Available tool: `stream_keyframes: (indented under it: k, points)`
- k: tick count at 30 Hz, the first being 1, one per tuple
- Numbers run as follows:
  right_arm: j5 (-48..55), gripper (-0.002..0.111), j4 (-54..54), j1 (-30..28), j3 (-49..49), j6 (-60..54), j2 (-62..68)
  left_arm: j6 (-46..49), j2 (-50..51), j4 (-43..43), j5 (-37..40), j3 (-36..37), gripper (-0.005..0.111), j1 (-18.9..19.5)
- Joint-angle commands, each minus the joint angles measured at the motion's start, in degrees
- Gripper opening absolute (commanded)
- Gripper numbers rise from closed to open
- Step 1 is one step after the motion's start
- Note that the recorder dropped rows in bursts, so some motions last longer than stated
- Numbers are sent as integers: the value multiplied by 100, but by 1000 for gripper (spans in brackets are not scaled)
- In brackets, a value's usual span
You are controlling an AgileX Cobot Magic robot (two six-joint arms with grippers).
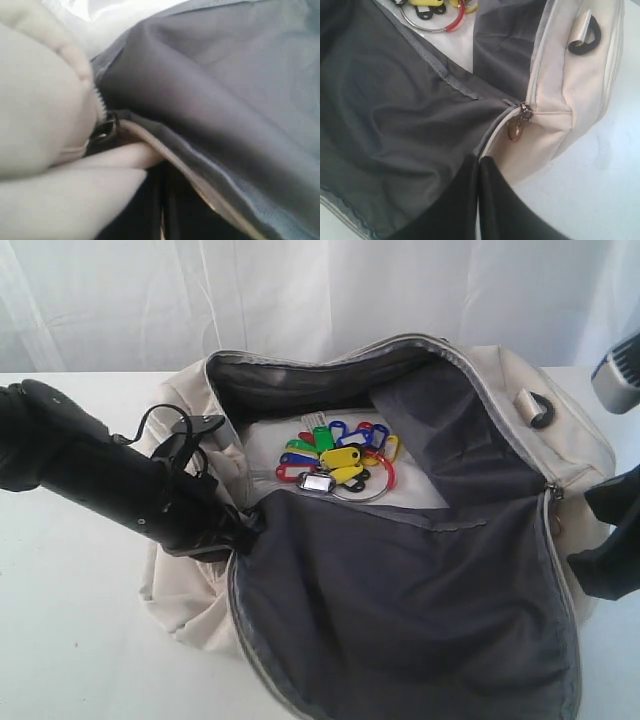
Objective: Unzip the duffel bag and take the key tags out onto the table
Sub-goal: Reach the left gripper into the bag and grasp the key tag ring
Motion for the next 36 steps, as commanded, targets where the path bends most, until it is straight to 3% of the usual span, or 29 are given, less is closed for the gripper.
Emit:
stream_keyframes:
  k: [1, 7, 9, 17, 23, 27, 30, 32, 34, 36]
  points:
    - [-71, 0, -56, 26, 31, 28, -26, -1238, -303, 1380, 491, -41, 0, -31]
    - [-71, 0, -56, 26, 34, 51, -26, -2982, -1011, 3460, 1732, -53, 0, 176]
    - [-71, 0, -56, 26, 34, 79, -26, -3321, -1385, 3929, 1742, -65, 0, 211]
    - [-23, 0, -56, 26, 34, 205, -26, -3548, -2000, 3849, 1633, -1306, 0, 29]
    - [0, 0, -128, 26, 34, 443, -26, -3353, -1008, 3827, 1956, -2999, 0, -625]
    - [66, 0, -188, 26, 34, 511, -26, -2806, 745, 3827, 2465, -4561, 0, -1122]
    - [171, 0, -444, 26, 34, 714, -26, -2238, 1585, 3852, 2258, -4920, 1, -1336]
    - [319, 0, -683, 26, 34, 964, -40, -1711, 1884, 3852, 1925, -4920, 12, -1506]
    - [306, 0, -709, 26, 34, 976, -140, -1749, 2064, 3874, 1244, -4920, 34, -1667]
    - [279, 0, -733, 26, 34, 976, -224, -2101, 2175, 3918, 752, -4920, 44, -1712]
